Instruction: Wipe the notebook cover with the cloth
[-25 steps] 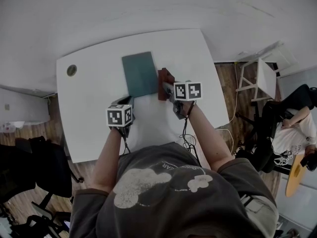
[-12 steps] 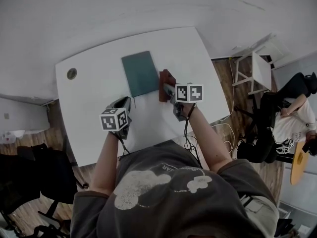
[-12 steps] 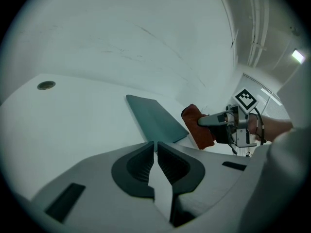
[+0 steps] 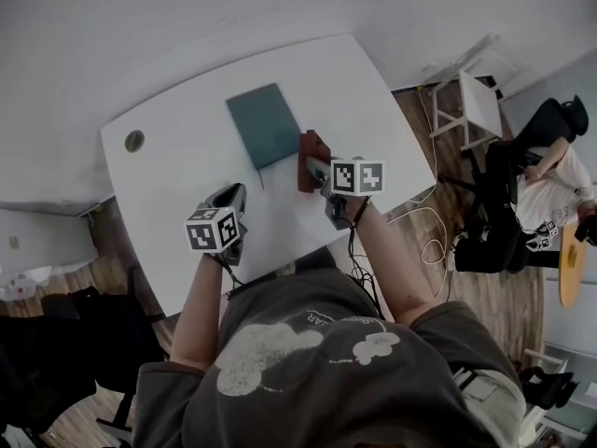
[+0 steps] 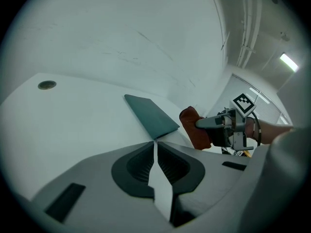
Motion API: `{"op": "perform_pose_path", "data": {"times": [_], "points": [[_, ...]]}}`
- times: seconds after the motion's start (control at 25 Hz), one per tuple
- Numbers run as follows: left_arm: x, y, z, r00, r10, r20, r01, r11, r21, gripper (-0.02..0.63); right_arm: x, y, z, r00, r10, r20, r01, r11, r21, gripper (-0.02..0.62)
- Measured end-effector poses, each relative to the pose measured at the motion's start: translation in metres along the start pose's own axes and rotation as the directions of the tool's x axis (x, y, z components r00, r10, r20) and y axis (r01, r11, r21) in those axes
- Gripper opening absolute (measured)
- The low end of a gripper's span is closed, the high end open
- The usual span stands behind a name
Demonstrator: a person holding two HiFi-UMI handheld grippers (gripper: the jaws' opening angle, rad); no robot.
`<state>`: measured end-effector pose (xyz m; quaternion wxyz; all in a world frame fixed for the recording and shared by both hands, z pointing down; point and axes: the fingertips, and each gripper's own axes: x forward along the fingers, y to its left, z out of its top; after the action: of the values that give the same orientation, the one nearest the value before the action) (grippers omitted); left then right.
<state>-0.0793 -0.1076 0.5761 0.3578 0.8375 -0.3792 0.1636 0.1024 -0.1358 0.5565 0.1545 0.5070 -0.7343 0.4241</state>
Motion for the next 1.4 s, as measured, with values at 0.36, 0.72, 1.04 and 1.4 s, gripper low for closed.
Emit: {"op": "perform_pose_path", "data": {"times": [0.36,0.72,1.04,1.4], "points": [[-0.027,-0.004,-0.016,0.996,-0.086,-0.024,0.087,0.995,0.044,0.02,-0.022,0.024,-0.049,0.998,-0.044,0.054,0.04,0.996,0.084,0.106],[-0.03,-0.019,-0.016,0.993,-0.115,-0.025,0.116,0.991,0.07,0.02,-0.036,0.035,-0.062,0.996,-0.04,0.081,0.031,0.993,0.111,0.106],[-0.041,-0.048,-0.032,0.993,-0.113,-0.016,0.114,0.992,0.061,0.02,-0.067,0.028,-0.085,0.994,-0.039,0.097,0.027,0.991,0.127,0.104],[-0.071,-0.105,-0.068,0.992,-0.124,-0.009,0.124,0.989,0.084,0.02,-0.115,0.037,-0.126,0.994,-0.009,0.108,-0.006,0.99,0.138,0.104]]}}
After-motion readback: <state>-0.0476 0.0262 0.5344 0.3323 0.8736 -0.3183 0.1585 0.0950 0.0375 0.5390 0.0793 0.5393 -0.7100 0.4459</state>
